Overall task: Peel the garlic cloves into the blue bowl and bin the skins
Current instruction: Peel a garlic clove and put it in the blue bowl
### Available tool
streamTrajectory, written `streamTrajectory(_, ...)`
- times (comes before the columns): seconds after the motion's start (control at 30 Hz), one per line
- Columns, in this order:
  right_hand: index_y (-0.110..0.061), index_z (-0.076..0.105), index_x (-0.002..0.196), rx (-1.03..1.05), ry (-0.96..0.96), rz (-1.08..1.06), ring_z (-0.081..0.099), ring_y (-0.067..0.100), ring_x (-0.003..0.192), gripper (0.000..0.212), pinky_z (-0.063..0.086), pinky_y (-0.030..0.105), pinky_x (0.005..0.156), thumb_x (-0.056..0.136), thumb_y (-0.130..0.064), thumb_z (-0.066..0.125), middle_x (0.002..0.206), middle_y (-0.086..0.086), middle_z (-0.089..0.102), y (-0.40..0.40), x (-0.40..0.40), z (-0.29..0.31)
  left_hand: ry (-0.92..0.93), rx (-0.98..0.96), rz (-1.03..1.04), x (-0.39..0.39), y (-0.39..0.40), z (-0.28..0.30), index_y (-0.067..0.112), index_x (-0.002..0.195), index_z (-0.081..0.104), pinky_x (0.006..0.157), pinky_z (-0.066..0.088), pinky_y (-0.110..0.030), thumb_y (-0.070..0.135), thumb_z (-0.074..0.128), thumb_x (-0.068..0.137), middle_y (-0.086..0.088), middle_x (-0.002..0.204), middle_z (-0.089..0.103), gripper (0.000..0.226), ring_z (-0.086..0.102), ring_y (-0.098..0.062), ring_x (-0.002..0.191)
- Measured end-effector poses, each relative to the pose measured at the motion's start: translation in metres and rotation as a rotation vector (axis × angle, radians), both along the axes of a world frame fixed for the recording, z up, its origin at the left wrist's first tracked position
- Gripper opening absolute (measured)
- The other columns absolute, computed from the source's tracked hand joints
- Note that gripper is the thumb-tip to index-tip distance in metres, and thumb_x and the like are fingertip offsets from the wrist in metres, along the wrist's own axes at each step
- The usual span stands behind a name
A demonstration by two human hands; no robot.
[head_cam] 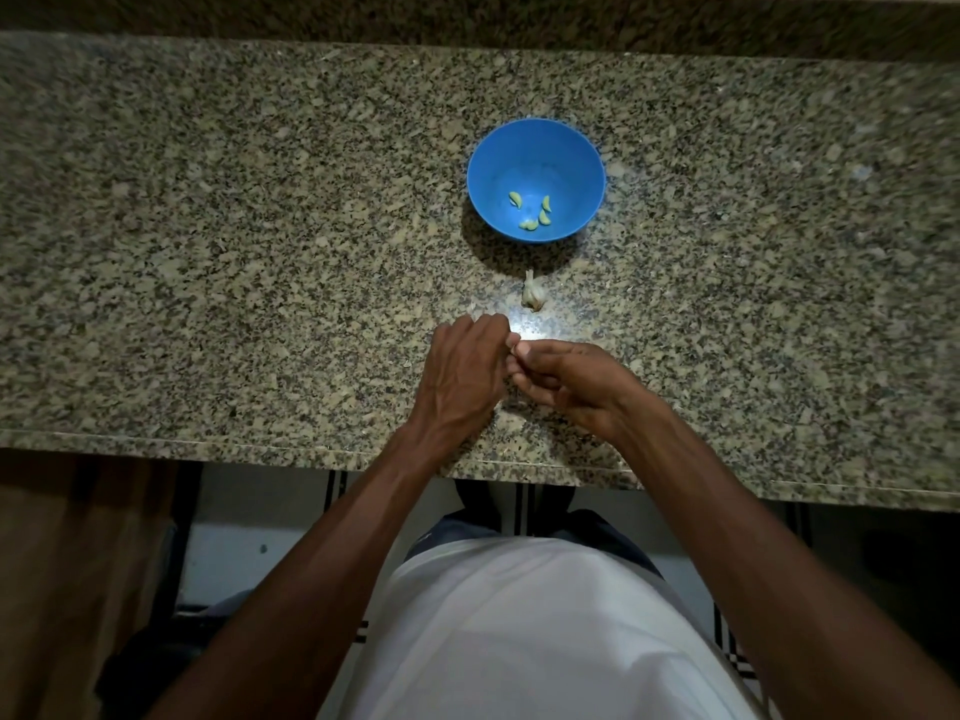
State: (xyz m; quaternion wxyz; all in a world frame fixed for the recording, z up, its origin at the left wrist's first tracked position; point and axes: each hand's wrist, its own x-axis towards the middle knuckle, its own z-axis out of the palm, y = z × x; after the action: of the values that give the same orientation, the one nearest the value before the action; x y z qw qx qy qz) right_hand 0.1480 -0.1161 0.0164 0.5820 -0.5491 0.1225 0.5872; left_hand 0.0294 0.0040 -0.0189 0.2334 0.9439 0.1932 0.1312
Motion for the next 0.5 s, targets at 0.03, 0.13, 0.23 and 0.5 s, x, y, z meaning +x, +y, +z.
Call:
streamTrajectory(0.03,0.001,0.078,0.104,-0.011,-0.063,0.022,0.076,0.014,0.080,0.013,0.062,0.023,0.070,0.094,0.002,0.070,0.092,0.009,0.080,-0.001,0.001,-0.001,0.014,0.010,-0.010,-0.001,0.000,0.000,0.023,0.090,0.042,0.068,0.033,-0.038,0.018,0.044,0.103,0.008,0.079,0.036,0.014,0.034,-0.018,0.072)
streamTrajectory(0.13,0.002,0.078,0.097,-0.028,-0.284,0.108,0.075,0.015,0.075,0.007,0.062,0.023,0.068,0.091,0.003,0.074,0.088,0.010,0.080,-0.001,0.003,0.002,0.011,-0.007,-0.050,-0.003,-0.001,0.000,0.018,0.088,0.047,0.067,0.039,-0.042,0.017,0.037,0.098,0.006,0.074,0.037,0.014,0.036,-0.021,0.068)
streamTrajectory(0.23,0.002,0.077,0.094,-0.059,-0.444,0.186,0.071,0.015,0.068,0.003,0.060,0.023,0.064,0.092,0.002,0.075,0.080,0.010,0.078,0.002,0.004,0.005,0.003,-0.086,-0.028,-0.001,-0.001,0.001,0.023,0.087,0.040,0.068,0.040,-0.043,0.017,0.037,0.100,0.005,0.071,0.039,0.015,0.037,-0.021,0.066)
streamTrajectory(0.5,-0.009,0.078,0.090,-0.081,-0.932,0.320,0.076,0.017,0.070,0.003,0.063,0.033,0.066,0.094,-0.010,0.078,0.076,0.004,0.077,0.013,0.008,-0.001,0.051,-0.412,0.189,0.012,-0.001,0.012,0.009,0.088,0.048,0.051,0.029,-0.033,0.028,0.034,0.115,0.004,0.065,0.044,0.036,0.034,-0.011,0.055)
